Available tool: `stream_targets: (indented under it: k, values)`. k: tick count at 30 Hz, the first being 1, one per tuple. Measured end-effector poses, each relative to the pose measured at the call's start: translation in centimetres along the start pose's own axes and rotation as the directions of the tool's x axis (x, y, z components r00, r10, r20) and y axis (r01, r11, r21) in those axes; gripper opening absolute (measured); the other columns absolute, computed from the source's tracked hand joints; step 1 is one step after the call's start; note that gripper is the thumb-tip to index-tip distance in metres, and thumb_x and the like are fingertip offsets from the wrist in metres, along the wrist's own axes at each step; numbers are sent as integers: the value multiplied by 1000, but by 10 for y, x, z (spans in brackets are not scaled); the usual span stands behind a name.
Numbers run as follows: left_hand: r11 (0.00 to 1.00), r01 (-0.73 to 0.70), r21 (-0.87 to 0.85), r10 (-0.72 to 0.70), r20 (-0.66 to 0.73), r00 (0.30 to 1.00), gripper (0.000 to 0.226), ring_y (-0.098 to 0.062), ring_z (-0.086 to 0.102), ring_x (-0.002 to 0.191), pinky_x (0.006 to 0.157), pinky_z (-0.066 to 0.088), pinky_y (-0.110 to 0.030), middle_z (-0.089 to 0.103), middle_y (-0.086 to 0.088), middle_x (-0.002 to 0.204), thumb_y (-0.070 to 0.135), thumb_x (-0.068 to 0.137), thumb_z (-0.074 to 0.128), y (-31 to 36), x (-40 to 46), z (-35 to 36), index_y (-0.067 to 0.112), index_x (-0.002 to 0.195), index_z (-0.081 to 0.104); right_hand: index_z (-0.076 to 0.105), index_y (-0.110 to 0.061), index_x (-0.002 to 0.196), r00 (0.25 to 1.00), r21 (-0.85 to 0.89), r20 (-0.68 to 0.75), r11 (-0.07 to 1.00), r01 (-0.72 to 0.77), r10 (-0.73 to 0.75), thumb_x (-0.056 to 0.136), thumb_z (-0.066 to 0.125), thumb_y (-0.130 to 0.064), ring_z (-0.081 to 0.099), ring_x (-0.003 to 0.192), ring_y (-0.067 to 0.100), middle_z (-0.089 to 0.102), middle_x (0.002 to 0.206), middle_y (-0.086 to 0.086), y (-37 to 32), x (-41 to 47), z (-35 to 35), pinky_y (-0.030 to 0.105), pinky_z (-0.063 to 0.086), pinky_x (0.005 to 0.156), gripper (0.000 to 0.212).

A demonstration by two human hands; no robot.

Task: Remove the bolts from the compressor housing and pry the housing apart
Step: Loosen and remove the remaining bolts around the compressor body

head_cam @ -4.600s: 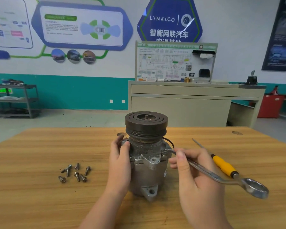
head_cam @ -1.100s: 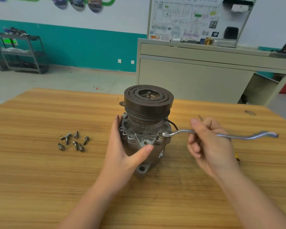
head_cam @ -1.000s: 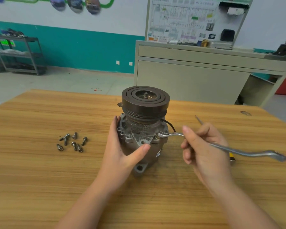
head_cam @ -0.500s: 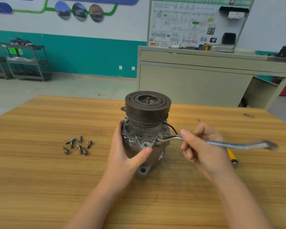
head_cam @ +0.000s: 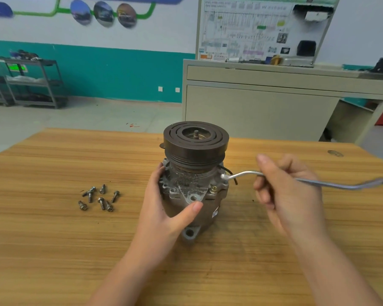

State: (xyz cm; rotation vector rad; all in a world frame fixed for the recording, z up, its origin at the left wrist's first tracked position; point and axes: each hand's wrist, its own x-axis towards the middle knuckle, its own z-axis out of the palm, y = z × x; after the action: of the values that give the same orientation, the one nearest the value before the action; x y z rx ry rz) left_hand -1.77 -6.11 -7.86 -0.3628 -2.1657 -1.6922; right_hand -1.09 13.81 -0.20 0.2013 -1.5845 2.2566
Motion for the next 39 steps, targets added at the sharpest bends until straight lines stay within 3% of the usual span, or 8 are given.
stream_targets:
  k: [7, 14, 19, 23, 27, 30, 33, 39]
  values:
    - [1000, -22, 4, 22, -2, 1000, 101, 12, 31, 136, 108, 27, -7, 35, 24, 150, 68, 65, 68, 3, 1, 1, 35, 148, 22, 50, -27, 53, 964, -342, -82, 916, 211, -253, 82, 72, -34, 51, 36, 8, 62, 52, 3, 19, -39, 22, 16, 40, 41, 37]
    - [999, -10, 47, 10, 0, 1000, 104, 21, 27, 132, 99, 24, 5, 33, 28, 146, 74, 64, 65, 2, 1, 0, 37, 149, 17, 38, -19, 60, 845, -656, 67, 614, 438, -531, 88, 61, -27, 38, 45, -1, 48, 60, 3, 35, -67, 44, 6, 28, 44, 38]
    - [1000, -11, 29, 12, -14, 1000, 100, 22, 29, 131, 100, 24, 4, 32, 31, 145, 71, 64, 65, 1, 1, 0, 38, 147, 19, 51, -22, 54, 1000, -103, -12, 995, -9, 8, 74, 74, -27, 46, 35, 9, 58, 49, 6, 18, -32, 7, 14, 33, 36, 31]
    - [999, -22, 36, 23, -17, 1000, 100, 23, 31, 129, 97, 26, 4, 33, 35, 142, 71, 64, 64, 2, 1, 0, 36, 148, 21, 49, -15, 54, 849, 77, 329, 884, -461, 414, 75, 68, -13, 39, 31, 5, 52, 47, 9, 16, 35, -14, 12, 27, 30, 29]
    - [999, -32, 37, 32, -5, 999, 97, 21, 34, 129, 96, 27, 4, 35, 43, 138, 70, 66, 65, 2, 1, -1, 39, 147, 21, 54, -14, 57, 664, 125, 568, 746, -654, 487, 55, 92, -13, 41, 28, 3, 52, 44, 7, 28, 65, -8, 9, 25, 28, 39]
    - [999, -33, 38, 33, -2, 999, 95, 20, 34, 129, 96, 27, 4, 35, 48, 135, 69, 66, 65, 0, 2, -1, 40, 146, 22, 57, -17, 57, 775, 265, 496, 781, -565, 392, 56, 92, -18, 41, 28, 1, 54, 45, 4, 24, 60, -9, 10, 27, 26, 35]
    - [999, -25, 47, 25, 3, 1000, 96, 22, 32, 129, 95, 27, 5, 33, 46, 136, 71, 66, 64, 0, 1, -1, 41, 146, 20, 54, -21, 51, 940, 293, 195, 898, -328, 280, 77, 70, -15, 38, 29, 2, 52, 44, 2, 17, 40, -14, 11, 25, 28, 30]
    - [998, -20, 62, 20, -1, 1000, 96, 24, 30, 128, 96, 26, 5, 33, 34, 140, 72, 66, 61, 2, 2, 1, 40, 146, 19, 44, -22, 48, 997, 40, -81, 999, -4, 7, 94, 57, -6, 39, 31, 10, 54, 46, 9, 21, -18, 7, 16, 27, 35, 50]
